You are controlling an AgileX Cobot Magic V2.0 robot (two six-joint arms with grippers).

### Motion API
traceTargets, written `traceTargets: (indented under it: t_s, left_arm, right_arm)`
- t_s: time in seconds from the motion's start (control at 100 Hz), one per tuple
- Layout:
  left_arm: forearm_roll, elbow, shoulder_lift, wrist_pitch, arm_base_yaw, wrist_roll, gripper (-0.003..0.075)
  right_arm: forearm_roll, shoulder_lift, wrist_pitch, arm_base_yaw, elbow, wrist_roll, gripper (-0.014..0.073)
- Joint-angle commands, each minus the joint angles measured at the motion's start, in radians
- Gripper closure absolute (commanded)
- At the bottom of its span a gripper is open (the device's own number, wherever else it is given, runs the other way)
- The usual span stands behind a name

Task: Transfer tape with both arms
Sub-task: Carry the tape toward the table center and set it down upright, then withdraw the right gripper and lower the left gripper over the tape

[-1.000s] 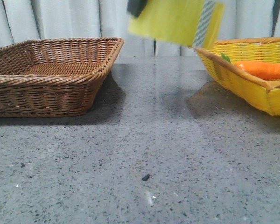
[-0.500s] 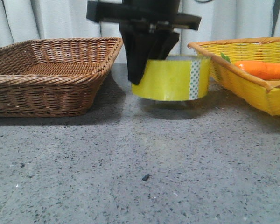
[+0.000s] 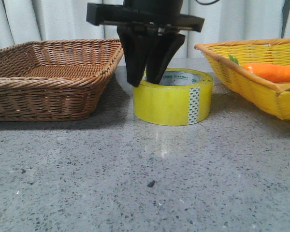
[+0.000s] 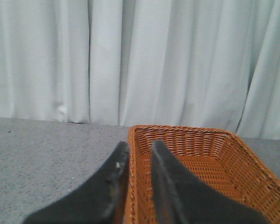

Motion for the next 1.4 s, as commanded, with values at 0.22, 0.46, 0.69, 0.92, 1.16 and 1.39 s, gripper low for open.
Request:
traceTargets:
  t_s: [0.22,0.46,0.69,0.92,1.16,1.39]
  left_arm:
    - [-0.034,-0.117,0.104,-0.088,-0.202,-0.006,0.0444]
    - [-0.014,-0.251,0.325,-0.105,-0.420,-0.004,0.0447]
    - [0.003,-0.391,0.581,-0.129,-0.562,-0.002,0.0451]
    - [0.007,-0.550,0.825,-0.050,-0.664,-0.002,0.0451]
    - [0.092,-0.734,1.042,0.142,-0.733,0.011,0.0419]
    - [0.092,-0.834,1.170,0.216,-0.802,0.061,0.0352]
  right_arm:
    - [-0.063,-0.259,0.032,-0.001,-0.061,-0.005,0.0510]
    - [-0.149,-0.463,-0.014,-0.001,-0.061,-0.005,0.0659]
    - [-0.208,-0.626,-0.023,-0.001,-0.061,-0.005,0.0659]
    - [-0.242,-0.739,0.001,-0.001,-0.018,-0.005,0.0659]
    - [-0.277,-0.816,0.006,-0.001,0.066,0.002,0.0659]
    - [-0.278,-0.866,0.006,-0.001,0.100,0.002,0.0659]
